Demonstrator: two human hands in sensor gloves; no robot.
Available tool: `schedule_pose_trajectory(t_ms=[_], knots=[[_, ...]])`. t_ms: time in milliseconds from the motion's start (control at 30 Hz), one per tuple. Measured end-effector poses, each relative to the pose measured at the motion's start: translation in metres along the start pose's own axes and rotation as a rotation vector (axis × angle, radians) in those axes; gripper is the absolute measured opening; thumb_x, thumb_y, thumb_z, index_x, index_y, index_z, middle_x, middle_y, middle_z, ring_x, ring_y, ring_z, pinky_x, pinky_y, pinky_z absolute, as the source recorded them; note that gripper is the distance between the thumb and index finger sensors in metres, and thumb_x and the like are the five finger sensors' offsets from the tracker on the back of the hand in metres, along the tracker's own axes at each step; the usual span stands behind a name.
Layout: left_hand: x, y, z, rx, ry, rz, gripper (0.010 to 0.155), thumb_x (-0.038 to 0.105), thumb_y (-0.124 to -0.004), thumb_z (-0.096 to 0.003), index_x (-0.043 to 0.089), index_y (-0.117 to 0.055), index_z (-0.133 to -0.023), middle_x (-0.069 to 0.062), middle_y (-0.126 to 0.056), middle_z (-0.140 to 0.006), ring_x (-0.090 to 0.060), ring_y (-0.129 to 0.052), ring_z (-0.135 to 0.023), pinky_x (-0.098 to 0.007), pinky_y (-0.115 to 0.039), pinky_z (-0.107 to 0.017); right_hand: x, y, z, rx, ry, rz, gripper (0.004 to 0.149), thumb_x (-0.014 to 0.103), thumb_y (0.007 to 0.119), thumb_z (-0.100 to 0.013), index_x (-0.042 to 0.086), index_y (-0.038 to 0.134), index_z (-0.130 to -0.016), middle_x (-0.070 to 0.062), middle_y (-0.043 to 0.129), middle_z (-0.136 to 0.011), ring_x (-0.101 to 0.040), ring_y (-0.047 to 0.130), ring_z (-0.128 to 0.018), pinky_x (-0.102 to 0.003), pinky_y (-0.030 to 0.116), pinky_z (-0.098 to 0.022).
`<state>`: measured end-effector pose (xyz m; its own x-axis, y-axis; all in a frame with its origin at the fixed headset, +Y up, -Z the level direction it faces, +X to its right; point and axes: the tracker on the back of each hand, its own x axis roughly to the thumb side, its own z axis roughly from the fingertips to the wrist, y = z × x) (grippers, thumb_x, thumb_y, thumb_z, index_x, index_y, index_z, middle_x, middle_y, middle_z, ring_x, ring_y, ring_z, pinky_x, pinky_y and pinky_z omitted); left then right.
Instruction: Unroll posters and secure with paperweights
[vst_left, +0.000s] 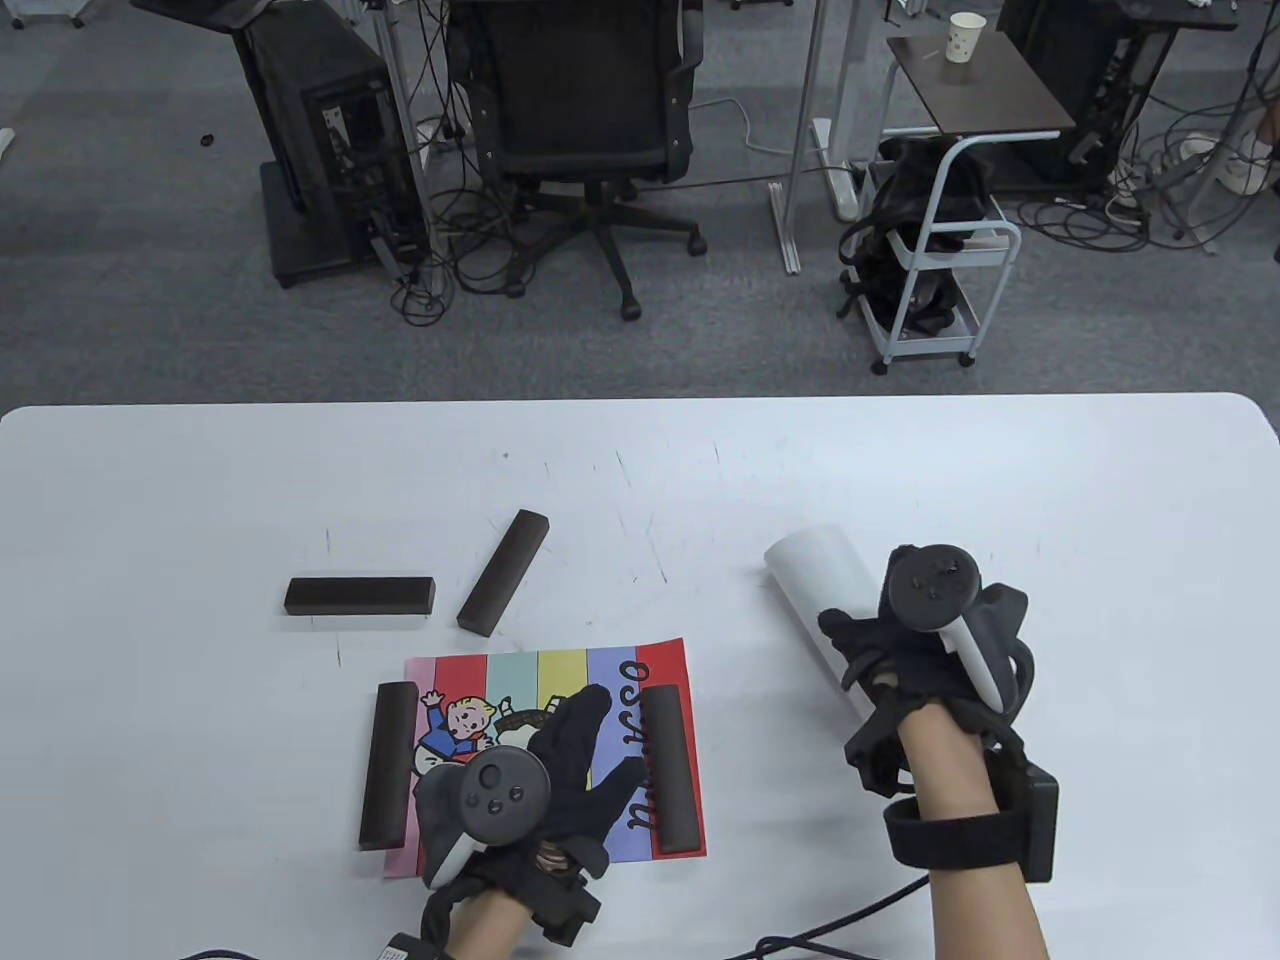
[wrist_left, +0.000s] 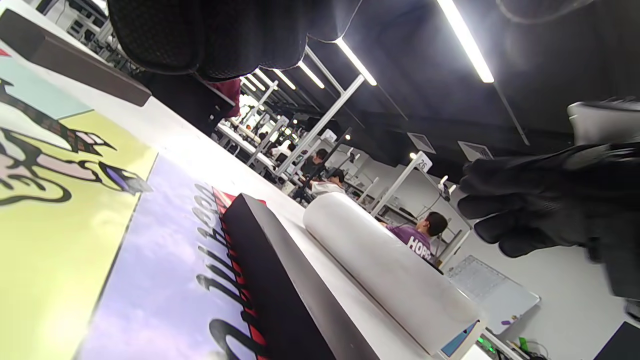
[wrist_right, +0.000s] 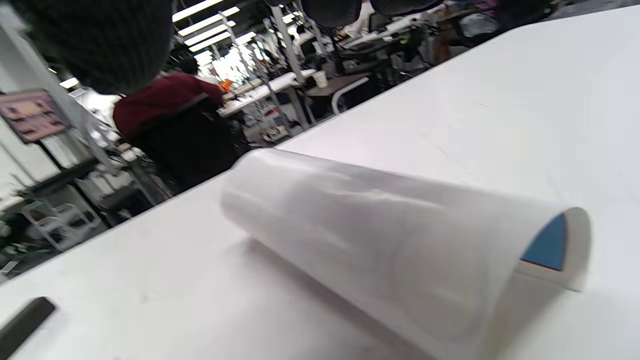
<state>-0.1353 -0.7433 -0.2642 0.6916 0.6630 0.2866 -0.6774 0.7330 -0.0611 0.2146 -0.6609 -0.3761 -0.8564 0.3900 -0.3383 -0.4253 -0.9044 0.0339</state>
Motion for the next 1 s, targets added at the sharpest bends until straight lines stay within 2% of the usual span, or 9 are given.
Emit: schedule_pose_trajectory(t_ms=[133, 300, 367, 433, 533, 633, 867, 1000], knots=[[-0.003, -0.002, -0.001, -0.015, 0.009, 0.025, 0.083, 0.068, -0.062, -0.0439, 0.015, -0.051, -0.106, -0.017, -0.061, -0.106, -0.042, -0.073, -0.097, -0.054, -0.072, -0.064, -0.013, 0.027, -0.030, 0.105, 0.112, 0.025, 0.098, 0.060, 0.082, -0.037, 0.016, 0.025, -0.103, -0.016, 0.031, -0.113, -0.053, 0.034, -0.100, -0.065, 0.040, -0.072], [-0.003, -0.002, -0.002, -0.024, 0.011, 0.041, 0.082, 0.067, -0.062, -0.0440, 0.015, -0.051, -0.106, -0.017, -0.061, -0.106, -0.042, -0.073, -0.096, -0.054, -0.072, -0.064, -0.028, 0.058, -0.051, 0.209, 0.195, 0.067, 0.102, 0.060, 0.083, -0.036, 0.014, 0.022, -0.102, -0.017, 0.031, -0.112, -0.057, 0.034, -0.099, -0.066, 0.044, -0.071], [-0.003, -0.003, -0.002, -0.029, 0.013, 0.042, 0.082, 0.067, -0.062, -0.0440, 0.015, -0.051, -0.106, -0.017, -0.062, -0.106, -0.042, -0.073, -0.096, -0.054, -0.072, -0.064, -0.032, 0.064, -0.054, 0.227, 0.207, 0.060, 0.103, 0.059, 0.084, -0.035, 0.012, 0.021, -0.101, -0.018, 0.034, -0.111, -0.057, 0.046, -0.097, -0.065, 0.051, -0.068], [-0.003, -0.003, -0.002, -0.032, 0.014, 0.042, 0.082, 0.067, -0.062, -0.0441, 0.014, -0.051, -0.106, -0.017, -0.062, -0.106, -0.042, -0.073, -0.096, -0.054, -0.072, -0.064, -0.035, 0.067, -0.055, 0.208, 0.193, 0.039, 0.102, 0.057, 0.085, -0.035, 0.010, 0.023, -0.101, -0.020, 0.045, -0.107, -0.049, 0.070, -0.088, -0.059, 0.065, -0.062], [-0.003, -0.004, -0.002, -0.036, 0.015, 0.043, 0.082, 0.067, -0.062, -0.0440, 0.014, -0.052, -0.106, -0.017, -0.062, -0.106, -0.042, -0.074, -0.096, -0.054, -0.072, -0.064, -0.038, 0.065, -0.051, 0.132, 0.167, 0.014, 0.096, 0.053, 0.086, -0.036, 0.008, 0.032, -0.100, -0.021, 0.062, -0.099, -0.041, 0.086, -0.074, -0.052, 0.076, -0.052], [-0.003, -0.007, -0.002, -0.053, 0.013, 0.031, 0.082, 0.067, -0.062, -0.0441, 0.014, -0.052, -0.106, -0.017, -0.062, -0.106, -0.042, -0.074, -0.096, -0.054, -0.072, -0.064, -0.042, 0.058, -0.044, 0.097, 0.149, -0.039, 0.091, 0.051, 0.086, -0.036, 0.007, 0.039, -0.099, -0.020, 0.070, -0.093, -0.037, 0.092, -0.067, -0.049, 0.081, -0.046], [-0.003, -0.007, -0.002, -0.049, 0.005, 0.029, 0.082, 0.067, -0.062, -0.0440, 0.014, -0.052, -0.106, -0.017, -0.063, -0.105, -0.042, -0.074, -0.096, -0.054, -0.072, -0.064, -0.033, 0.024, -0.012, 0.103, 0.025, -0.175, 0.089, 0.051, 0.085, -0.037, 0.008, 0.040, -0.100, -0.020, 0.070, -0.094, -0.039, 0.091, -0.068, -0.050, 0.080, -0.047], [-0.003, -0.009, -0.003, -0.057, 0.006, 0.025, 0.082, 0.067, -0.062, -0.0440, 0.014, -0.052, -0.106, -0.017, -0.063, -0.106, -0.042, -0.074, -0.095, -0.054, -0.073, -0.064, -0.022, 0.013, 0.016, 0.173, -0.045, -0.244, 0.088, 0.052, 0.084, -0.038, 0.008, 0.040, -0.100, -0.020, 0.068, -0.095, -0.040, 0.090, -0.069, -0.049, 0.080, -0.047]])
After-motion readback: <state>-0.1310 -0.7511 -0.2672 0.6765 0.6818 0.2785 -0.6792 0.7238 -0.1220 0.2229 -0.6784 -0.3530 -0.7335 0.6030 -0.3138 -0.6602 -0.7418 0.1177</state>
